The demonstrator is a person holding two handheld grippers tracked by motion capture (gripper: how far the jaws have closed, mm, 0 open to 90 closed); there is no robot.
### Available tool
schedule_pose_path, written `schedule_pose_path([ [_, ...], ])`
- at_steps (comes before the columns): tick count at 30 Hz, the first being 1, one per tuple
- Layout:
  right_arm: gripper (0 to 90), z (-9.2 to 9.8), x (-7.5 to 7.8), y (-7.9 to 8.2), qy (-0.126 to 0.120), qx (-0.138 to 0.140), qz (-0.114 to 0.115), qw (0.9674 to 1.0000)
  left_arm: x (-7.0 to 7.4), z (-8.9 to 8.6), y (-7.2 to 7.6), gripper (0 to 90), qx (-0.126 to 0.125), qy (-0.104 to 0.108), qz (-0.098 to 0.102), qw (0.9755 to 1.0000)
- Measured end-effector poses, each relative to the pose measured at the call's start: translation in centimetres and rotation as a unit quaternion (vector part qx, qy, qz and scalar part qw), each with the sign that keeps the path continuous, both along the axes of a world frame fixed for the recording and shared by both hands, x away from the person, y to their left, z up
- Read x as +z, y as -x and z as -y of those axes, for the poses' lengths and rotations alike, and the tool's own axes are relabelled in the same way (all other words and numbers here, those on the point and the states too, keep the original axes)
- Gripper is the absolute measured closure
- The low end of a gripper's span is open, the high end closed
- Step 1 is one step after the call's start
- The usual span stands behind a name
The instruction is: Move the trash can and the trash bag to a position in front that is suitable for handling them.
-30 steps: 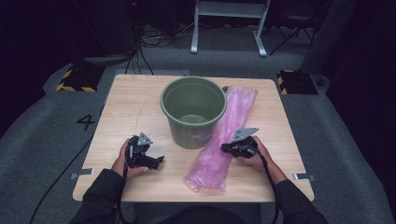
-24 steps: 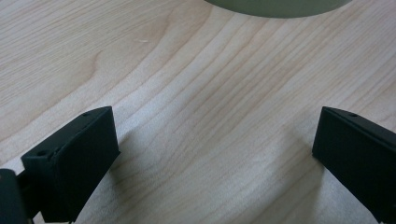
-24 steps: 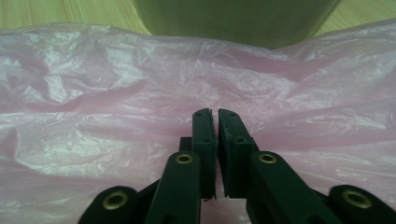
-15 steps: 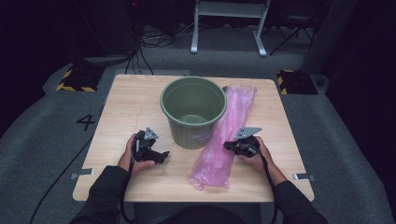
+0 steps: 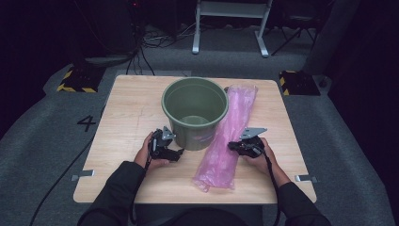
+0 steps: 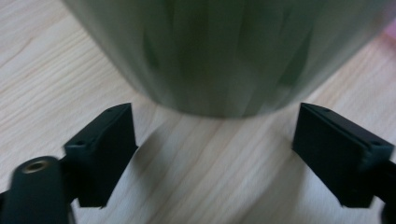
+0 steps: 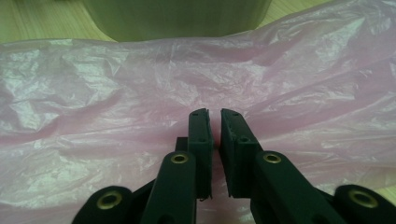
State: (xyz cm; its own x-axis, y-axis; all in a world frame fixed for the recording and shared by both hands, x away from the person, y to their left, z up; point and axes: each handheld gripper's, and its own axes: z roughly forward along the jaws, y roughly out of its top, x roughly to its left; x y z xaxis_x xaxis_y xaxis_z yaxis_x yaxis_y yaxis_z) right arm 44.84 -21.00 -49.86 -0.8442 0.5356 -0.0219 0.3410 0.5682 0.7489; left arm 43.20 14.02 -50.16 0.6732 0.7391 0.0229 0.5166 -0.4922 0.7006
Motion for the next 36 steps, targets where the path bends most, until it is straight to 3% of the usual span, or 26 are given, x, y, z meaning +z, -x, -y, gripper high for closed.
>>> schedule_pose_path([
  [1,82.8,0.0,0.0,0.0,0.0,-0.005,0.001,1.0,0.0,0.5,-0.7,8.2,0.006,-0.001,-0.013,0.9999],
  [2,82.8,0.0,0.0,0.0,0.0,-0.005,0.001,1.0,0.0,0.5,-0.7,7.5,0.006,-0.001,-0.013,0.9999],
  [9,84.0,0.1,-0.1,0.1,-0.002,-0.01,0.001,1.0,0.0,2.3,-2.6,8.9,0.0,0.0,-0.012,0.9999],
  [13,84.3,0.1,-0.1,0.1,-0.003,-0.009,0.001,0.9999,0.1,3.0,-3.8,8.9,0.003,0.001,-0.017,0.9999],
  [14,84.3,0.2,-0.1,0.1,-0.004,-0.009,0.0,1.0,0.0,3.2,-4.0,9.0,0.005,0.009,-0.025,0.9996],
  [22,84.0,0.2,-0.1,0.1,-0.005,-0.011,-0.002,0.9999,0.1,3.6,-5.9,9.7,-0.006,0.001,-0.019,0.9998],
  [26,83.8,0.2,-0.1,0.2,-0.006,-0.015,0.001,0.9999,0.5,3.7,-4.9,20.2,0.004,-0.003,-0.027,0.9996],
  [27,83.9,0.2,-0.1,0.2,-0.006,-0.015,0.002,0.9999,1.1,3.8,-3.5,19.2,-0.012,-0.018,-0.015,0.9997],
  [28,83.9,0.2,-0.1,0.2,-0.006,-0.015,0.002,0.9999,1.1,3.8,-3.5,19.2,-0.012,-0.018,-0.015,0.9997],
  [30,83.8,0.2,-0.2,0.2,-0.008,-0.014,0.001,0.9999,1.7,3.9,-1.9,18.4,-0.039,-0.011,-0.002,0.9992],
  [32,83.9,0.2,-0.2,0.2,-0.009,-0.014,0.001,0.9999,2.2,3.7,-0.4,18.4,-0.044,0.001,0.002,0.999],
  [36,83.8,0.2,-0.1,0.2,-0.007,-0.015,0.001,0.9999,2.4,3.4,0.4,18.6,-0.044,0.018,-0.009,0.9988],
])
